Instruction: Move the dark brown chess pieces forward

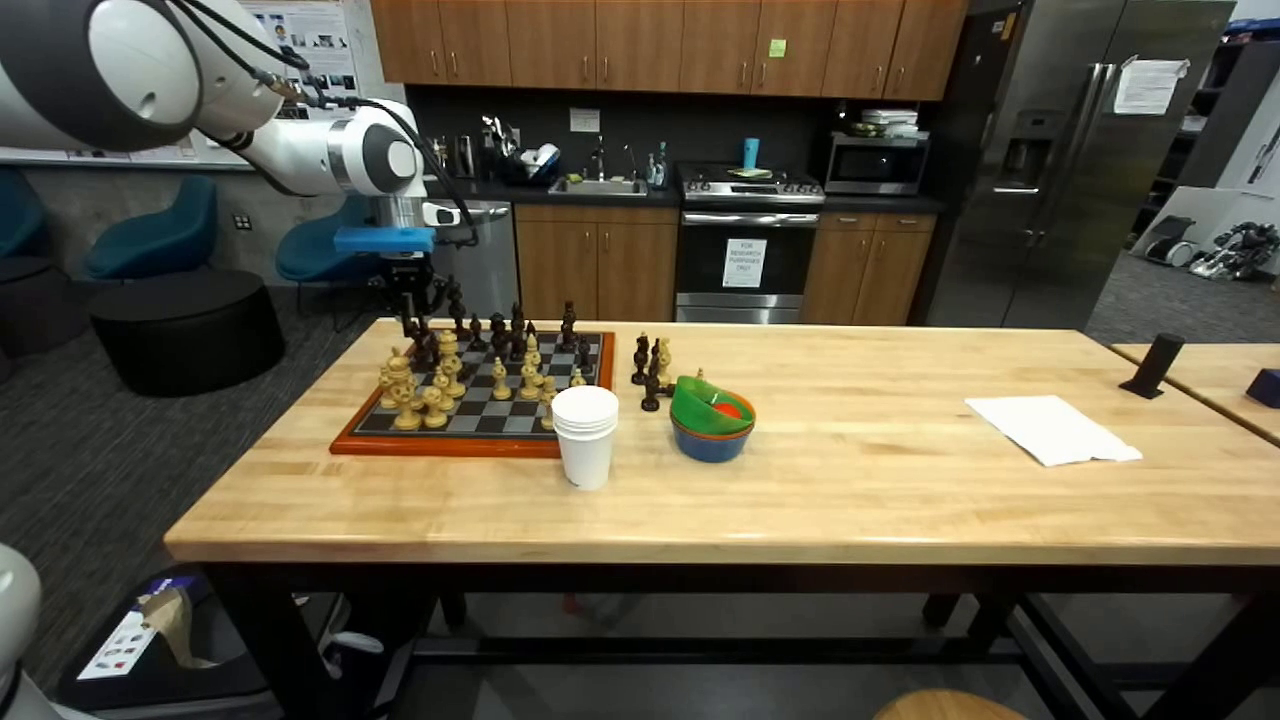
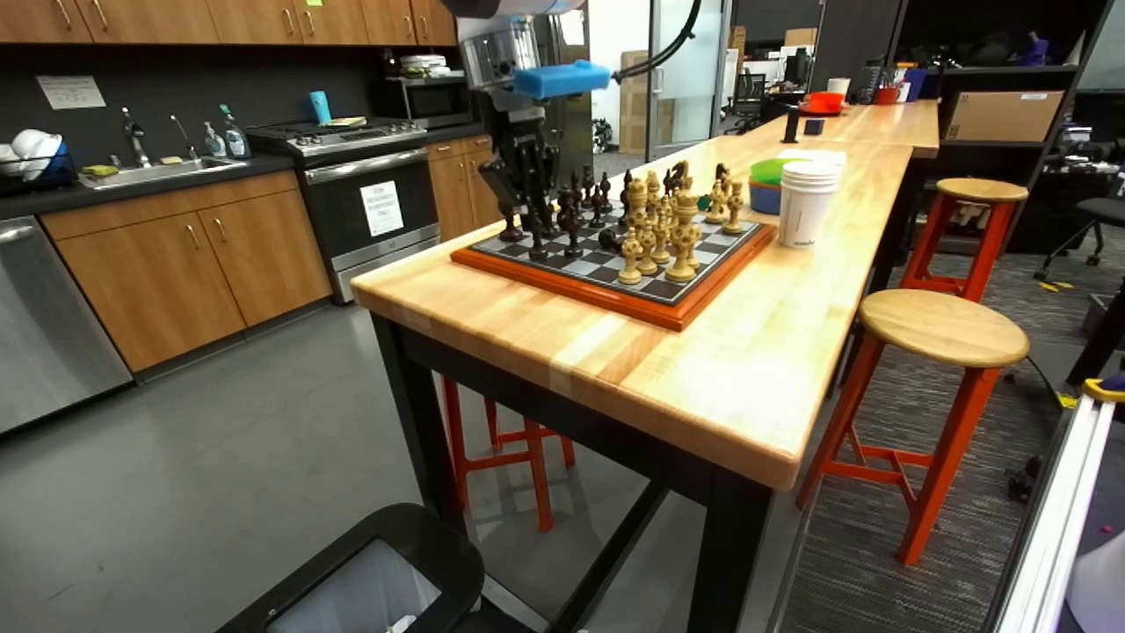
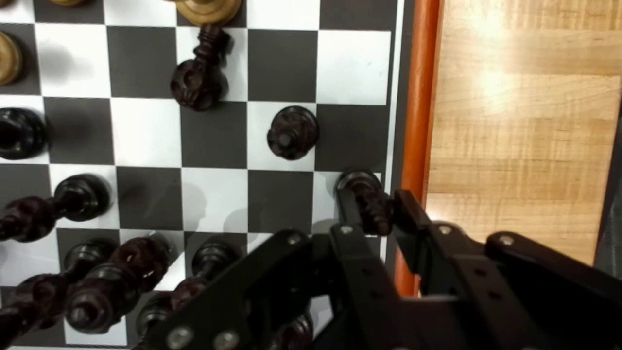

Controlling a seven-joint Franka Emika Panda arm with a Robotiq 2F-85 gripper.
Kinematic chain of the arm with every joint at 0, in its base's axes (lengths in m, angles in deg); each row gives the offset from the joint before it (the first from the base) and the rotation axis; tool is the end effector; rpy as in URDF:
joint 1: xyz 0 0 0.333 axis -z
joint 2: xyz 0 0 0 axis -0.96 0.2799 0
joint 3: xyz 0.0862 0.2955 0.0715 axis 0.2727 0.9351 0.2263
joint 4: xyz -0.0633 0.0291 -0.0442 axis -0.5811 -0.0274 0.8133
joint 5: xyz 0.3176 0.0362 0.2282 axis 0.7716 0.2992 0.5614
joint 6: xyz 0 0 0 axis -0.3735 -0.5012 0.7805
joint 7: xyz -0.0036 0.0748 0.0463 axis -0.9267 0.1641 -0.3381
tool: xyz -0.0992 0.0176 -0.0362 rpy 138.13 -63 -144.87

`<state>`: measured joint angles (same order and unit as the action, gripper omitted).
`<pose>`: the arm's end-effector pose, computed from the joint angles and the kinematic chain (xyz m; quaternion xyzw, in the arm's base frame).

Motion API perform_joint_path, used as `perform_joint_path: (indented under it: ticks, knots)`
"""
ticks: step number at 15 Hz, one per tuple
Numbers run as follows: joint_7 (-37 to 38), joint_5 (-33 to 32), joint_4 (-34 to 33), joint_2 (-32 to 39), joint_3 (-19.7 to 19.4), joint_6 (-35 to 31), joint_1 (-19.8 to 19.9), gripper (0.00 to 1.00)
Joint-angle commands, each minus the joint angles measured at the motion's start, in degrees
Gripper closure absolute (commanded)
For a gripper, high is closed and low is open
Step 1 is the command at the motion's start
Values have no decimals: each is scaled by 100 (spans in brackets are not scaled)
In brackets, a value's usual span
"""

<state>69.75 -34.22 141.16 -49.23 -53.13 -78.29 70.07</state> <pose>0.6689 0.0734 0.3568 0.9907 0.1180 -0.0646 0.0204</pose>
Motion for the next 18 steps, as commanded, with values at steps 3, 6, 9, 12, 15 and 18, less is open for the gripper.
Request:
perform_joint_path:
  ticks: [3,6,9,12,15,18]
  knots:
    - [-126,71,-109,69,6,-97,47,94]
    - [-131,67,-163,110,5,-100,50,94]
    - [-132,88,-174,133,9,-100,61,94]
    - [-111,74,-160,106,4,-95,53,51]
    - [-75,17,-176,48,-13,-47,26,33]
    - [-17,-52,-223,-41,-30,43,-14,14]
